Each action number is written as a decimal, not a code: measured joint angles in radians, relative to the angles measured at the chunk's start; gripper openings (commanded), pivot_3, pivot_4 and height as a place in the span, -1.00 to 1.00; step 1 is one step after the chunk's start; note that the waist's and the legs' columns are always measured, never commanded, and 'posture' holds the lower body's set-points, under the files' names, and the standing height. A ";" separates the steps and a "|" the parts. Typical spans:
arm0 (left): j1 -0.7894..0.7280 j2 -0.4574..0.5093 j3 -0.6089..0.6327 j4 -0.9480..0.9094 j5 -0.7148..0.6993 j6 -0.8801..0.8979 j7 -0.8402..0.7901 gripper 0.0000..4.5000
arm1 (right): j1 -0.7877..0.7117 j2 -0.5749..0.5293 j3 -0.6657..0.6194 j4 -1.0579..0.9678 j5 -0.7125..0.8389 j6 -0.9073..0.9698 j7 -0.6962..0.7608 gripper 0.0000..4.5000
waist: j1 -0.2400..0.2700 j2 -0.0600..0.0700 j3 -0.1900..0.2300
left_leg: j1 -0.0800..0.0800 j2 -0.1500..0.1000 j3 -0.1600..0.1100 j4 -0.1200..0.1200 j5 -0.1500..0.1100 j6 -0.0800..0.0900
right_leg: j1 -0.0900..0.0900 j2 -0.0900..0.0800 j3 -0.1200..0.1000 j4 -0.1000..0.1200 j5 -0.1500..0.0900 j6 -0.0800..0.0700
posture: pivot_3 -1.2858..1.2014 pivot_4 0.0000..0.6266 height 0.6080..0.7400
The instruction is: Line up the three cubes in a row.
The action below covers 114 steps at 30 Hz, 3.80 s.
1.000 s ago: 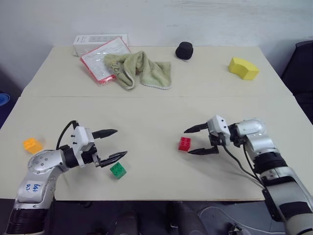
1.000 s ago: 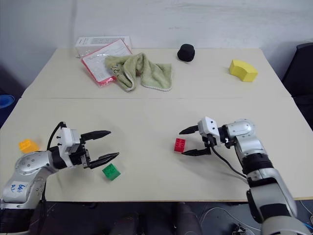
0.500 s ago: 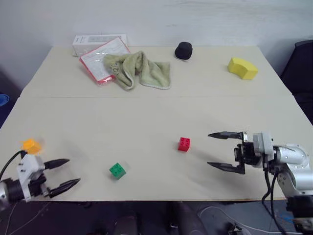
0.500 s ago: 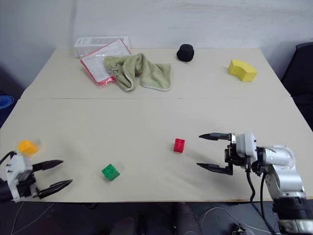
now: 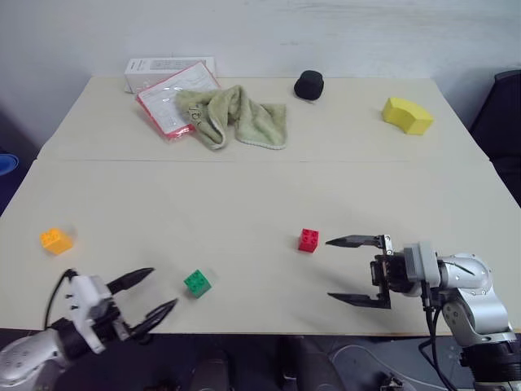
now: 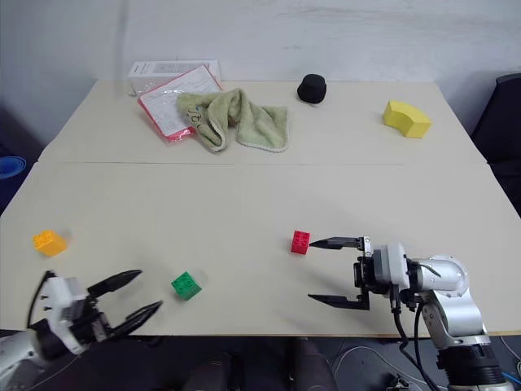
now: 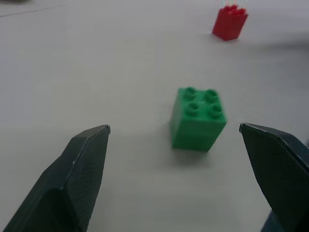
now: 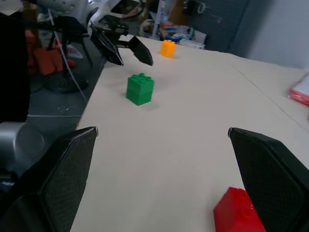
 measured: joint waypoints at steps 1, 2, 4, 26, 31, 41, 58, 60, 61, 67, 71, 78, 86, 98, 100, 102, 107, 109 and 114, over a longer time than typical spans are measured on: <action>-0.012 -0.020 -0.026 0.003 0.016 -0.001 0.021 1.00 | 0.000 0.003 0.005 0.000 -0.007 -0.006 0.002 0.98 | 0.000 0.000 0.000 | 0.000 0.000 0.000 0.001 0.000 0.000 | 0.000 0.000 0.000 0.000 0.000 0.000 | 0.03 -0.52 1.00; -0.023 -0.034 -0.049 0.005 0.033 -0.001 0.039 1.00 | -0.001 0.003 0.007 0.000 -0.009 -0.010 0.003 0.98 | 0.000 0.000 0.000 | 0.000 0.000 0.000 0.001 0.000 0.000 | 0.000 0.000 0.000 0.000 0.000 0.000 | 0.03 -0.52 1.00; -0.037 -0.039 -0.101 0.011 0.077 -0.011 0.062 1.00 | -0.009 0.003 0.009 0.000 -0.011 -0.011 0.002 0.98 | 0.000 0.000 0.000 | 0.000 0.000 0.000 0.001 0.000 0.000 | 0.000 0.001 0.000 0.001 0.000 0.000 | 0.03 -0.52 1.00; -0.768 0.098 -0.346 0.473 0.130 -0.067 -0.263 -0.33 | 0.360 0.027 -0.145 -0.204 -0.079 -0.035 -0.278 1.00 | 0.047 -0.001 0.000 | -0.001 -0.002 -0.002 0.003 0.003 -0.002 | 0.001 0.001 -0.003 0.001 0.000 0.001 | 0.03 -0.52 1.00; -1.079 -0.047 -0.496 0.820 0.225 -0.197 -0.420 -0.33 | 0.421 0.059 -0.180 -0.297 -0.091 -0.009 -0.406 1.00 | 0.034 -0.001 0.000 | -0.005 -0.001 0.004 0.011 0.001 -0.002 | 0.000 0.002 0.000 0.000 0.002 0.005 | 0.03 -0.52 1.00; -1.263 -0.192 -0.537 1.267 0.349 -0.435 -0.440 -0.33 | 0.456 0.077 -0.242 -0.385 -0.071 0.056 -0.558 1.00 | 0.028 -0.004 0.002 | -0.008 -0.002 0.000 0.013 0.001 0.000 | 0.000 0.001 0.000 0.000 0.003 0.007 | 0.03 -0.52 1.00; -1.224 -0.129 -0.503 1.243 0.377 -0.433 -0.443 0.48 | 0.434 0.093 -0.237 -0.362 -0.087 0.052 -0.598 1.00 | 0.019 -0.004 0.002 | -0.007 -0.001 0.000 0.013 0.000 0.001 | -0.001 0.002 0.000 0.002 0.003 0.007 | 0.03 -0.52 1.00; -1.197 -0.125 -0.484 1.192 0.360 -0.412 -0.439 0.73 | 0.414 0.102 -0.230 -0.343 -0.092 0.050 -0.597 1.00 | 0.023 -0.005 0.002 | -0.008 -0.001 0.000 0.014 0.001 -0.001 | -0.001 0.001 -0.001 0.002 0.003 0.007 | 0.03 -0.52 1.00; -1.187 -0.123 -0.479 1.159 0.347 -0.406 -0.437 0.86 | 0.403 0.106 -0.226 -0.334 -0.093 0.049 -0.596 1.00 | 0.024 -0.005 0.002 | -0.009 -0.001 0.000 0.015 0.001 0.000 | -0.001 0.001 -0.001 0.002 0.003 0.007 | 0.03 -0.52 1.00; -1.027 0.012 -0.401 0.901 0.295 -0.368 -0.424 0.86 | 0.333 0.106 -0.189 -0.297 -0.092 0.039 -0.559 1.00 | 0.014 -0.004 0.002 | -0.008 0.000 0.000 0.014 0.001 0.000 | -0.001 0.001 0.000 0.002 0.003 0.007 | 0.03 -0.52 1.00; -0.838 0.088 -0.257 0.720 0.221 -0.296 -0.329 0.93 | 0.244 0.106 -0.143 -0.276 -0.067 0.060 -0.525 1.00 | 0.001 -0.004 0.002 | -0.007 0.000 -0.001 0.014 0.001 0.000 | -0.001 0.000 0.000 0.003 0.003 0.007 | 0.03 -0.52 1.00; -0.316 0.059 0.199 0.460 0.129 -0.228 0.034 0.93 | 0.042 0.103 -0.092 -0.220 -0.004 0.142 -0.471 1.00 | 0.001 -0.005 0.003 | -0.005 0.002 -0.002 0.012 -0.003 0.004 | 0.000 -0.001 -0.001 0.003 0.002 0.004 | 0.03 -0.52 1.00; -0.079 -0.198 0.446 0.363 0.002 -0.163 0.377 0.93 | -0.037 0.120 -0.028 -0.178 0.003 0.143 -0.400 1.00 | 0.025 -0.009 0.002 | -0.005 0.000 -0.002 0.012 -0.006 0.007 | 0.001 -0.003 -0.001 0.000 0.002 0.005 | 0.03 -0.52 1.00; -0.311 -0.254 0.381 0.232 0.016 0.018 0.834 0.93 | -0.122 0.130 0.001 -0.095 -0.010 0.144 -0.355 1.00 | 0.023 -0.010 0.002 | -0.005 0.000 -0.002 0.013 -0.006 0.007 | 0.001 -0.001 -0.001 0.001 0.002 0.005 | 0.03 -0.52 1.00; -0.358 -0.234 0.355 0.239 0.047 0.051 0.880 0.93 | -0.129 0.130 0.001 -0.095 -0.011 0.144 -0.354 1.00 | 0.022 -0.010 0.001 | -0.005 0.000 -0.001 0.013 -0.006 0.006 | 0.001 -0.001 -0.001 0.001 0.002 0.005 | 0.03 -0.52 1.00; -0.428 -0.224 0.334 0.266 0.075 0.084 0.930 0.93 | -0.130 0.134 0.002 -0.095 -0.017 0.145 -0.361 1.00 | 0.023 -0.010 0.001 | -0.005 0.000 -0.001 0.013 -0.006 0.006 | 0.001 -0.001 -0.001 0.001 0.002 0.005 | 0.03 -0.52 1.00; -0.529 -0.188 0.289 0.368 0.143 0.133 1.005 0.93 | -0.099 0.145 0.005 -0.113 -0.034 0.145 -0.388 1.00 | 0.019 -0.010 0.001 | -0.005 0.001 -0.001 0.013 -0.006 0.004 | 0.001 -0.001 -0.001 0.002 0.002 0.005 | 0.03 -0.52 1.00; -0.536 -0.177 0.289 0.405 0.148 0.137 1.007 0.87 | -0.081 0.145 0.002 -0.116 -0.047 0.145 -0.406 1.00 | 0.018 -0.010 0.001 | -0.006 0.001 0.000 0.012 -0.005 0.002 | 0.000 -0.001 -0.001 0.002 0.002 0.005 | 0.03 -0.52 1.00; -0.579 -0.125 0.285 0.509 0.153 0.135 0.979 0.32 | -0.028 0.147 -0.002 -0.146 -0.065 0.136 -0.441 1.00 | 0.025 -0.011 0.001 | -0.006 0.001 -0.001 0.013 -0.005 0.003 | 0.000 -0.001 -0.002 0.002 0.002 0.005 | 0.03 -0.52 1.00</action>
